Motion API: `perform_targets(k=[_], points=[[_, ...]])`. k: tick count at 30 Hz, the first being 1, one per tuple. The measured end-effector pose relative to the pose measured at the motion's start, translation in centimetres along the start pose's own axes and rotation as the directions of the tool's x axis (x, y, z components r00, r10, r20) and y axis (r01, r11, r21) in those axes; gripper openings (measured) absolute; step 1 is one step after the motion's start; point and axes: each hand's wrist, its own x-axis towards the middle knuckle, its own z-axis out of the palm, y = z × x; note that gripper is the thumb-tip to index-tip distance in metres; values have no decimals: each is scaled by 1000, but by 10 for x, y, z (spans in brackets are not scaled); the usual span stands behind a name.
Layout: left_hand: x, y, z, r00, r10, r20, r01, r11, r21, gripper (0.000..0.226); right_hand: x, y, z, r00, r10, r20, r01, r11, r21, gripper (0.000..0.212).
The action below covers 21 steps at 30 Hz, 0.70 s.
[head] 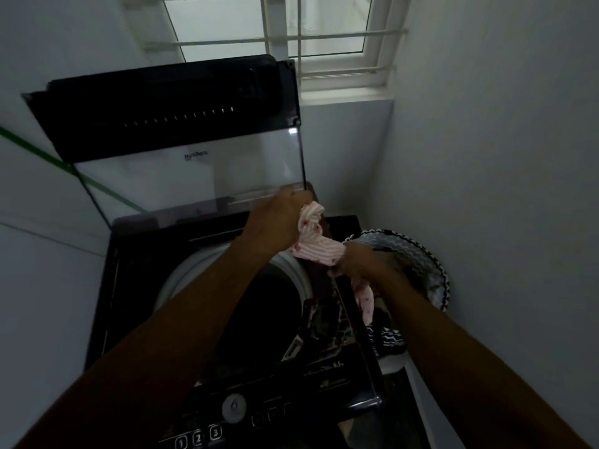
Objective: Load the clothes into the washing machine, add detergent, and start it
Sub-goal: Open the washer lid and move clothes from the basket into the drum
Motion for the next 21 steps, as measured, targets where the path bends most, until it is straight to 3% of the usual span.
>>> perform_targets(k=[3, 7, 11, 15, 17, 21], points=[[-17, -22, 9, 986, -130, 108, 130, 991, 15, 39, -2, -23, -15, 977, -119, -179, 110, 992, -56, 43], [-37, -35, 5, 945, -242, 221, 253, 967, -24, 49, -3, -56, -16, 934, -304, -187, 313, 949, 22, 36], [-59, -61, 0, 928, -314, 202, 334, 939, -75, 56, 1, -87, 1, 916, -360, -175, 376, 924, 67, 23], [-82, -84, -16, 905, -276, 324, 357, 907, -223, 105, -3, -124, 19, 892, -424, -158, 447, 880, 160, 18], [-93, -93, -22, 903, -313, 295, 389, 887, -249, 113, -3, -141, 30, 884, -441, -156, 466, 855, 226, 22], [-117, -112, -28, 874, -462, 151, 485, 848, -214, 100, 0, -171, 63, 873, -472, -127, 479, 774, 415, 26]])
